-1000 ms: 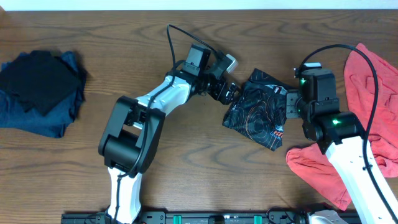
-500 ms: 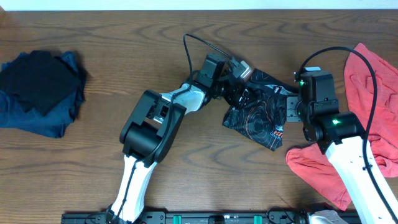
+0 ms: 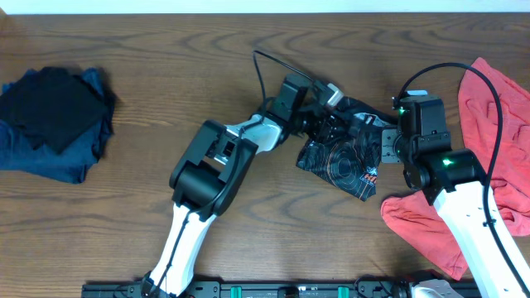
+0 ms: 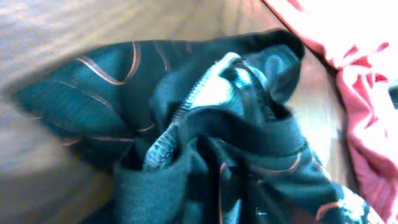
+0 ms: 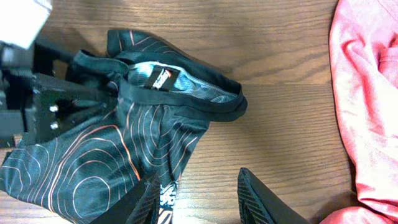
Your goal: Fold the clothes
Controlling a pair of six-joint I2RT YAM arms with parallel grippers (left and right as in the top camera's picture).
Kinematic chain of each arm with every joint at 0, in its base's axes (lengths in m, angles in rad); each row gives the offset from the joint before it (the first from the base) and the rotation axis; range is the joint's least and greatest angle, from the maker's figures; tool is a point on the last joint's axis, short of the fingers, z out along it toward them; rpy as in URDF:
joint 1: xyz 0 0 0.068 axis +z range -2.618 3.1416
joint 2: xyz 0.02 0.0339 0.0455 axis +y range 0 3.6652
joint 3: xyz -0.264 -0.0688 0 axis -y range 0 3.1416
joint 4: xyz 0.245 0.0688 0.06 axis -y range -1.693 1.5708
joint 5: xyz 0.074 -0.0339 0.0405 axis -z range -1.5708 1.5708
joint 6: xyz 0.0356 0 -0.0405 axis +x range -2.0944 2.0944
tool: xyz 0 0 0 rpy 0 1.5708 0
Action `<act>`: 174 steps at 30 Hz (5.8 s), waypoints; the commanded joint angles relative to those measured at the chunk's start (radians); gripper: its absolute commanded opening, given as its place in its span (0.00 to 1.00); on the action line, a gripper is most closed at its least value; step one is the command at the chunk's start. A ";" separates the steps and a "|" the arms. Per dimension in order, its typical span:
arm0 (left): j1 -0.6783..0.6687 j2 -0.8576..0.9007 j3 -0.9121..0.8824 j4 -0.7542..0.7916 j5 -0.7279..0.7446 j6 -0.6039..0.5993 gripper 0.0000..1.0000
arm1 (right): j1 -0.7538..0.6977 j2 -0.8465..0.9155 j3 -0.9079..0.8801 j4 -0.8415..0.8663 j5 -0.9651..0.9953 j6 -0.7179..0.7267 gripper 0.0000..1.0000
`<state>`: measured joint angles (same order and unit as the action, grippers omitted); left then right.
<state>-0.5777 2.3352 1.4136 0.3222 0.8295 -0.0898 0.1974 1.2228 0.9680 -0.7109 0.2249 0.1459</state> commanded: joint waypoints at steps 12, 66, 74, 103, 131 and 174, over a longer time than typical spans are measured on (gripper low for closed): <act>0.114 -0.031 0.047 0.117 0.053 -0.219 0.08 | -0.005 -0.004 0.001 -0.024 0.010 0.015 0.36; 0.350 -0.286 0.046 -0.288 -0.021 -0.054 0.98 | -0.004 0.251 0.000 0.340 -0.129 0.002 0.33; 0.401 -0.286 0.046 -0.623 -0.014 -0.008 0.98 | -0.005 0.581 0.001 0.789 -0.181 -0.003 0.45; 0.319 -0.253 0.045 -0.552 -0.185 0.075 0.98 | -0.008 0.813 0.006 0.531 -0.216 0.041 0.17; 0.319 -0.370 0.045 -1.114 -0.214 0.120 0.98 | -0.027 0.274 0.007 -0.011 -0.172 0.135 0.86; 0.317 -0.403 0.045 -1.121 -0.256 0.120 0.98 | -0.067 0.248 0.042 -0.204 -0.466 0.225 0.01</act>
<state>-0.2581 1.9373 1.4513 -0.7963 0.5861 0.0090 0.1329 1.5127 0.9936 -0.8661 -0.3161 0.3096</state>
